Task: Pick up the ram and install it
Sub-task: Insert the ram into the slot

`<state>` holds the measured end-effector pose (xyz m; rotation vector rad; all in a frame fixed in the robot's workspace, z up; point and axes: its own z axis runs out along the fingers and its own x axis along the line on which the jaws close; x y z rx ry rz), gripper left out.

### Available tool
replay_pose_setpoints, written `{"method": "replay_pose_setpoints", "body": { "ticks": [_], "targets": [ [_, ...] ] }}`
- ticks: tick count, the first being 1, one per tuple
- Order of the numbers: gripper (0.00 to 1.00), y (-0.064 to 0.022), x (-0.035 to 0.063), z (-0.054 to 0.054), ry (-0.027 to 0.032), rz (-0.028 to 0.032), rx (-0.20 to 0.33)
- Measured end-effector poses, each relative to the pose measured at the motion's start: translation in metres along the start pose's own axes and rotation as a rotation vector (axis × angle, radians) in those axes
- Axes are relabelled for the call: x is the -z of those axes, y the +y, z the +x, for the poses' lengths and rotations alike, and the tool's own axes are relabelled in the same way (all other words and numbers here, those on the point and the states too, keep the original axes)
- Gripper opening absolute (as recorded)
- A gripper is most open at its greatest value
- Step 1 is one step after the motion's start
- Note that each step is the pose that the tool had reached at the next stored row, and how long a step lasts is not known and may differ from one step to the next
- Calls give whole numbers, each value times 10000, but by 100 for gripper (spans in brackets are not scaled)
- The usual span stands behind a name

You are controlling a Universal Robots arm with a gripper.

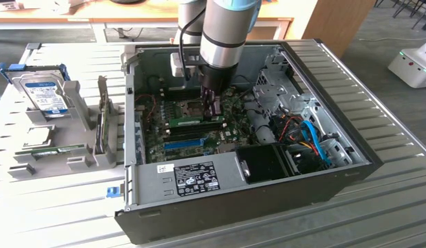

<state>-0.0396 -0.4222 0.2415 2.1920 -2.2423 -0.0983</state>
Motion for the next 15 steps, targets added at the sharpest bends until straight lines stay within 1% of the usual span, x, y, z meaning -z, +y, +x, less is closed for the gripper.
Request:
{"method": "replay_pose_setpoints", "body": {
  "ticks": [9, 15],
  "targets": [
    [12, -1, -13, 0, 0, 0, -1],
    [12, -20, -12, 0, 0, 0, 3]
  ]
}}
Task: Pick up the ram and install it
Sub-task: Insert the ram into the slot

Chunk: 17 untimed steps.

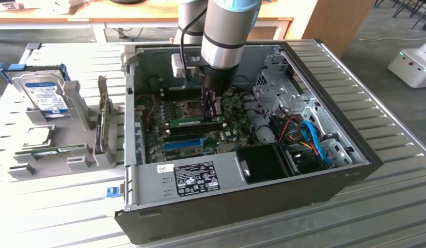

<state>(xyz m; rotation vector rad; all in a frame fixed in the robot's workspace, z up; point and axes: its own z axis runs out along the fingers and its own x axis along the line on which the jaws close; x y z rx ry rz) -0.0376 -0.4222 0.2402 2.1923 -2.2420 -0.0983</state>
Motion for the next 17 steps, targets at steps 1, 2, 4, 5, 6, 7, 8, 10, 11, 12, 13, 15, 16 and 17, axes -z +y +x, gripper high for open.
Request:
{"method": "replay_pose_setpoints", "body": {
  "ticks": [1, 2, 4, 5, 6, 7, 8, 10, 11, 12, 13, 15, 16, 17],
  "targets": [
    [12, 0, 0, 0, 0, 0, 0],
    [12, 0, 0, 0, 1, 0, -1],
    [12, 0, 0, 0, 0, 0, 0],
    [12, -1, -4, -1, -2, 1, 1],
    [12, -1, -8, -1, -2, 1, 1],
    [12, -1, -13, 0, -1, 1, 0],
    [12, -2, -18, 1, 0, 1, 1],
    [12, -2, -31, 1, 1, 3, 1],
    [12, -3, -38, 1, 0, 3, 0],
    [12, -3, -45, 2, 0, 4, 1],
    [12, -3, -52, 2, 0, 5, 1],
    [12, -3, -56, 3, 1, 5, 1],
    [12, -3, -56, 2, 1, 6, 1],
    [12, -5, -56, 2, 1, 6, -1]
  ]
}}
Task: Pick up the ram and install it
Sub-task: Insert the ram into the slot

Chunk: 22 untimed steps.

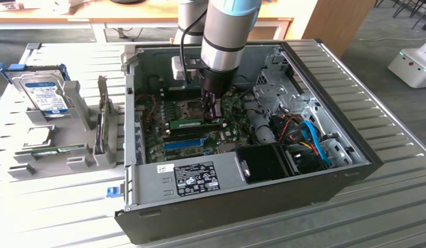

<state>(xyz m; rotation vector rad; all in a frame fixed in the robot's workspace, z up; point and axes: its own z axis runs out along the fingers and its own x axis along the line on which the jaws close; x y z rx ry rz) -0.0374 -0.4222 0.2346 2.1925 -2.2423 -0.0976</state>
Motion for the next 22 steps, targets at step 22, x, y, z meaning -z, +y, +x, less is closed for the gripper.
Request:
{"method": "replay_pose_setpoints", "body": {
  "ticks": [22],
  "targets": [
    [12, -7, -44, 2, 0, 0, 1]
  ]
}}
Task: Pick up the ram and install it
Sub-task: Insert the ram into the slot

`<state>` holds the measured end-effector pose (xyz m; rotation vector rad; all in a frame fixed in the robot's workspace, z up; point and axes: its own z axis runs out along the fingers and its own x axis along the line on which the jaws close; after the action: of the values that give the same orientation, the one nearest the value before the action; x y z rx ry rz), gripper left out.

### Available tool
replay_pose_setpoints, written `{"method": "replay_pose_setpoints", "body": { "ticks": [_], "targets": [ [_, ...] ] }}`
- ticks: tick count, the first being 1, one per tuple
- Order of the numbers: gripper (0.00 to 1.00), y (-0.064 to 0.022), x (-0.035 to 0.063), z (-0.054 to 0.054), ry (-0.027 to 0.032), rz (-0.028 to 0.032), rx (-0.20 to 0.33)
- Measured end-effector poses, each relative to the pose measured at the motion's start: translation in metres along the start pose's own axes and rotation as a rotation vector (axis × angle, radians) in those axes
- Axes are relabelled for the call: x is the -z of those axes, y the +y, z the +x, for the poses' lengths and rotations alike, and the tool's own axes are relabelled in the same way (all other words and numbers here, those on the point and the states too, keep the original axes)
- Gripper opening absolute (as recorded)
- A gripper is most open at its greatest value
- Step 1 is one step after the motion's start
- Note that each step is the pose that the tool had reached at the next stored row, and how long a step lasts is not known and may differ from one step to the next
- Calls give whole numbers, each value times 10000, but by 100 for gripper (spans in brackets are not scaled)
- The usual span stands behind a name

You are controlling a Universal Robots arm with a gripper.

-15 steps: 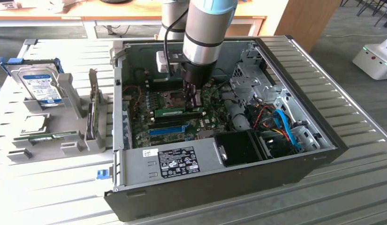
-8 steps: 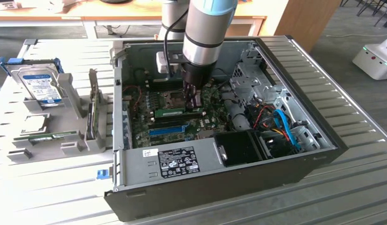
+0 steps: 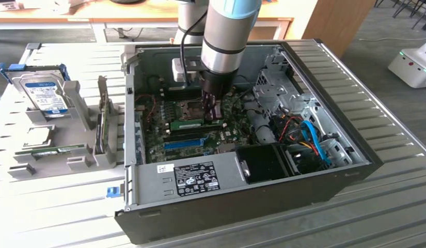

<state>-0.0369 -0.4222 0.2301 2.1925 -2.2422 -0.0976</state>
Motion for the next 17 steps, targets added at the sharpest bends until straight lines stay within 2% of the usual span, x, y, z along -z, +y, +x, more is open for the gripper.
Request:
{"method": "replay_pose_setpoints", "body": {
  "ticks": [17],
  "targets": [
    [12, -1, -15, -8, -1, 1, -1]
  ]
}}
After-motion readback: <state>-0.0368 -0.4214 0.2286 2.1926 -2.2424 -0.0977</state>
